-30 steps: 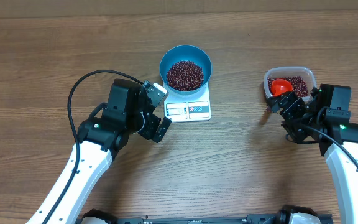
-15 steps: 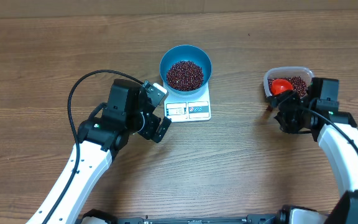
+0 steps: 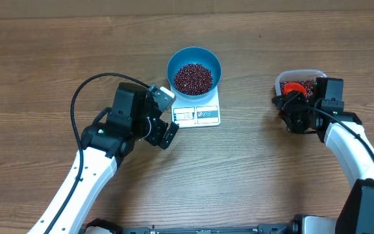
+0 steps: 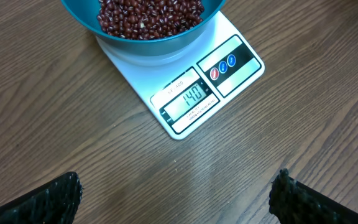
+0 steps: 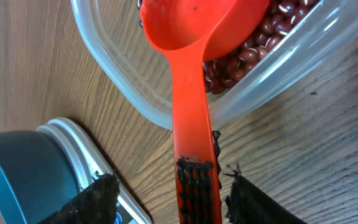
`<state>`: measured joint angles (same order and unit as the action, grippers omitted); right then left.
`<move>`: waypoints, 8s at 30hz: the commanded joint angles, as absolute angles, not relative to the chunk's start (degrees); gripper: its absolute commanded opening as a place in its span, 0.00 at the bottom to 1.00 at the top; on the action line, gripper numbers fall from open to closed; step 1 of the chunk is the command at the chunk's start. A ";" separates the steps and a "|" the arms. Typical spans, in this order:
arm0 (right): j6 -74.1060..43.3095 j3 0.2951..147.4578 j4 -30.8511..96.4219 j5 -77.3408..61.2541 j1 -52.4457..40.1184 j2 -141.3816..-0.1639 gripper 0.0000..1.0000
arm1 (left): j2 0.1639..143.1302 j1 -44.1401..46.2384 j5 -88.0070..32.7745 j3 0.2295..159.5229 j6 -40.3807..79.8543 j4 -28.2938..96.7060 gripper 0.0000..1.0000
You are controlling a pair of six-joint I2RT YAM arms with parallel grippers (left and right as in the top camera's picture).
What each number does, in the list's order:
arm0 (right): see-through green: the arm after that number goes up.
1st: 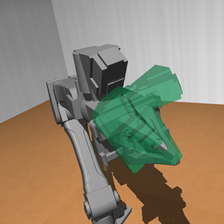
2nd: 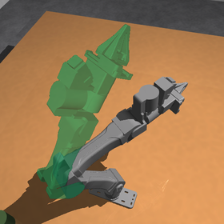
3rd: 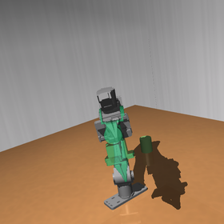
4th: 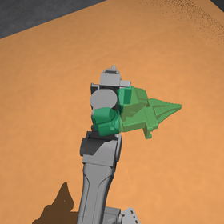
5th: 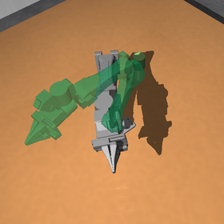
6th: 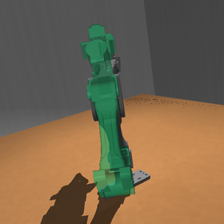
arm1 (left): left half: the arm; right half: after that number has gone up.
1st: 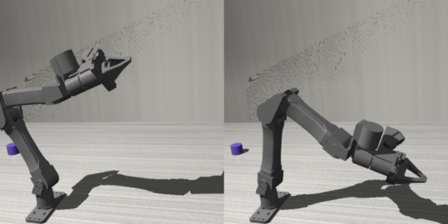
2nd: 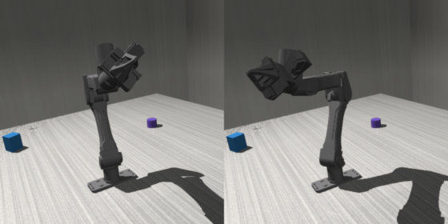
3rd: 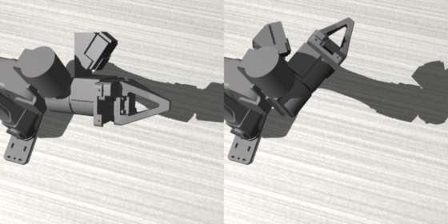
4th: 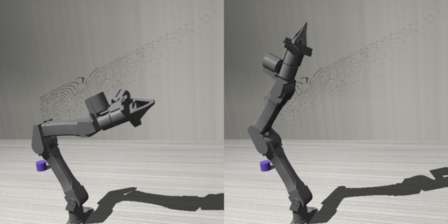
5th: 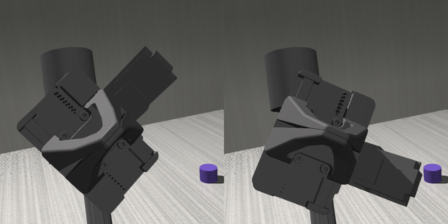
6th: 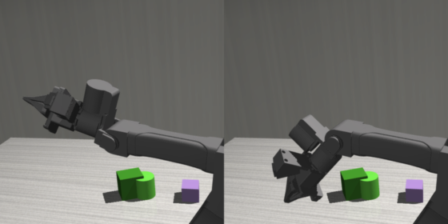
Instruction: Scoop item into bowl and weigh 150g on scale
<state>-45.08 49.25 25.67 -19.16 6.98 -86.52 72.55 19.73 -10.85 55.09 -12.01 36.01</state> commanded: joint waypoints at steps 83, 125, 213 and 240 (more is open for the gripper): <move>3.07 92.18 75.44 3.11 11.29 -115.90 0.04 | 72.86 19.53 -10.50 54.89 -11.35 35.94 1.00; 10.17 93.41 81.47 -8.27 4.36 -115.94 0.04 | 72.86 19.53 -10.50 54.89 -11.35 35.94 1.00; -68.42 53.58 34.20 -6.02 4.12 -86.17 0.38 | 72.86 19.53 -10.50 54.89 -11.35 35.94 1.00; -41.80 56.90 35.14 -7.75 4.25 -85.08 0.06 | 72.86 19.53 -10.50 54.89 -11.35 35.94 1.00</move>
